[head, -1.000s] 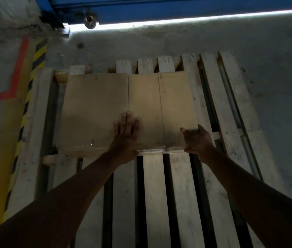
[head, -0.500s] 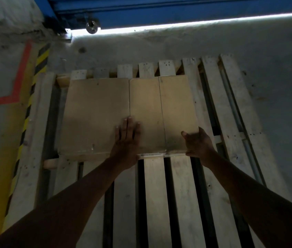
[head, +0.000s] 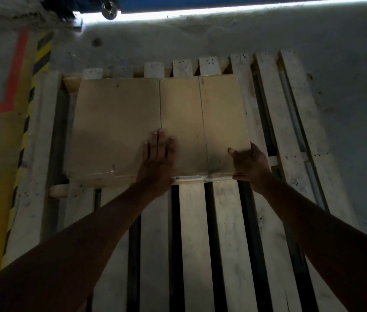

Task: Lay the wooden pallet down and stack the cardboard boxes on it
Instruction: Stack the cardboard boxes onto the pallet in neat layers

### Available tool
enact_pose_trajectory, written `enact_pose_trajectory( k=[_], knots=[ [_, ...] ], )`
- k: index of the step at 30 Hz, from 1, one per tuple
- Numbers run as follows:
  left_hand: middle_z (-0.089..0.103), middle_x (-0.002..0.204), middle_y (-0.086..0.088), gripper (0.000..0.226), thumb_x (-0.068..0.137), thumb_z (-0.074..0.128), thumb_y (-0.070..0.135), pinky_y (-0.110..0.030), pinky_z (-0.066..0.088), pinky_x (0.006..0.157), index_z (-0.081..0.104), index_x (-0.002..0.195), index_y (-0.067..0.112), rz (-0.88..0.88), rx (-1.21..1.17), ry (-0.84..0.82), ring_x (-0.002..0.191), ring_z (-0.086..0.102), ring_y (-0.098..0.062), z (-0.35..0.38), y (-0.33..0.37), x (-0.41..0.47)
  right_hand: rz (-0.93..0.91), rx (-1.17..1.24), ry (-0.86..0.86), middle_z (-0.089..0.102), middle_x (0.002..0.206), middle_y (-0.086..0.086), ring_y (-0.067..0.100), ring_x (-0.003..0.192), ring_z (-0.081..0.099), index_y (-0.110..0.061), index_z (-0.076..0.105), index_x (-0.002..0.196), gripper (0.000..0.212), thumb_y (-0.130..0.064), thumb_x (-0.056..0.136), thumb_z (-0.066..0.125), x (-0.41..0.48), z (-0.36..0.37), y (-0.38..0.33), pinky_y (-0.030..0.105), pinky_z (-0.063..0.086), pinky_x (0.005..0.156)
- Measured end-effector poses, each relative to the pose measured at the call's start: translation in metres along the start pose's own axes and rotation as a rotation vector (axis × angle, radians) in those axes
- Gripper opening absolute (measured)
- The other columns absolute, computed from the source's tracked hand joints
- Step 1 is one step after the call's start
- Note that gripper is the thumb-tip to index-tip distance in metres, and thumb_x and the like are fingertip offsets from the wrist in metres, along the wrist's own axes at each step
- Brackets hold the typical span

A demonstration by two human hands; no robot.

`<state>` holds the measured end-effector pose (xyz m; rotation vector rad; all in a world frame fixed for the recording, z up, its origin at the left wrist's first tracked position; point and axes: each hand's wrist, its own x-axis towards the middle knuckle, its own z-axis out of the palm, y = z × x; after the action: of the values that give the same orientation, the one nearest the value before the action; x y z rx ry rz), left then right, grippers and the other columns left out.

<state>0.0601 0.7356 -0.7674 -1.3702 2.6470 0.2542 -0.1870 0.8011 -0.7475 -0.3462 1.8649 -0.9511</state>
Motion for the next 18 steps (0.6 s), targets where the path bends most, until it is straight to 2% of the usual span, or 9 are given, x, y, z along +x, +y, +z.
enact_pose_trajectory(
  k=[6,12,13,16,17,18],
  knots=[
    [-0.014,0.161,-0.028,0.120,0.075,0.079,0.039,-0.060,0.005,0.120,-0.002,0.157,0.007,0.010,0.008,0.016,0.149,-0.013,-0.045,0.002,0.000,0.000,0.005,-0.040,0.026,0.050,0.125,0.001,0.028,0.113,0.051,-0.026,0.046,0.139,0.061,-0.031,0.086,0.076,0.001,0.000,0.002,0.056,0.057,0.088],
    [-0.010,0.161,-0.029,0.122,0.072,0.081,0.039,-0.059,0.006,0.121,0.001,0.157,0.006,0.014,0.030,0.013,0.149,-0.011,-0.045,0.007,-0.003,0.002,0.007,0.015,0.128,0.060,0.110,-0.001,0.028,0.104,0.061,-0.024,0.056,0.118,0.051,-0.038,0.078,0.082,0.000,0.007,0.011,0.047,0.062,0.077],
    [-0.012,0.161,-0.029,0.122,0.073,0.081,0.039,-0.060,0.005,0.121,-0.001,0.157,0.006,0.010,0.023,-0.002,0.149,-0.013,-0.045,0.007,-0.003,0.002,0.007,0.034,0.149,0.062,0.111,0.001,0.028,0.103,0.063,-0.020,0.057,0.120,0.058,-0.042,0.073,0.084,-0.002,0.009,0.012,0.045,0.062,0.075],
    [-0.020,0.159,-0.028,0.122,0.078,0.077,0.041,-0.059,0.000,0.120,-0.011,0.156,0.008,0.000,0.012,-0.056,0.147,-0.019,-0.045,0.001,-0.001,0.003,0.042,0.104,0.212,0.065,0.123,0.006,0.027,0.108,0.065,-0.018,0.054,0.134,0.108,-0.066,0.044,0.089,-0.013,0.010,0.016,0.047,0.061,0.083],
    [-0.020,0.159,-0.028,0.124,0.077,0.078,0.043,-0.059,-0.001,0.120,-0.011,0.156,0.008,-0.001,0.016,-0.070,0.147,-0.019,-0.045,-0.002,-0.002,0.002,0.039,0.129,0.226,0.065,0.127,0.007,0.028,0.112,0.064,-0.020,0.051,0.138,0.117,-0.070,0.040,0.088,-0.015,0.008,0.021,0.050,0.059,0.088],
    [-0.019,0.160,-0.027,0.127,0.075,0.079,0.046,-0.060,-0.001,0.119,-0.011,0.156,0.008,-0.005,0.017,-0.075,0.148,-0.017,-0.045,-0.004,-0.002,0.001,0.036,0.155,0.232,0.062,0.133,0.008,0.028,0.116,0.063,-0.021,0.046,0.143,0.116,-0.069,0.046,0.087,-0.023,0.006,0.023,0.051,0.057,0.093]
  ],
)
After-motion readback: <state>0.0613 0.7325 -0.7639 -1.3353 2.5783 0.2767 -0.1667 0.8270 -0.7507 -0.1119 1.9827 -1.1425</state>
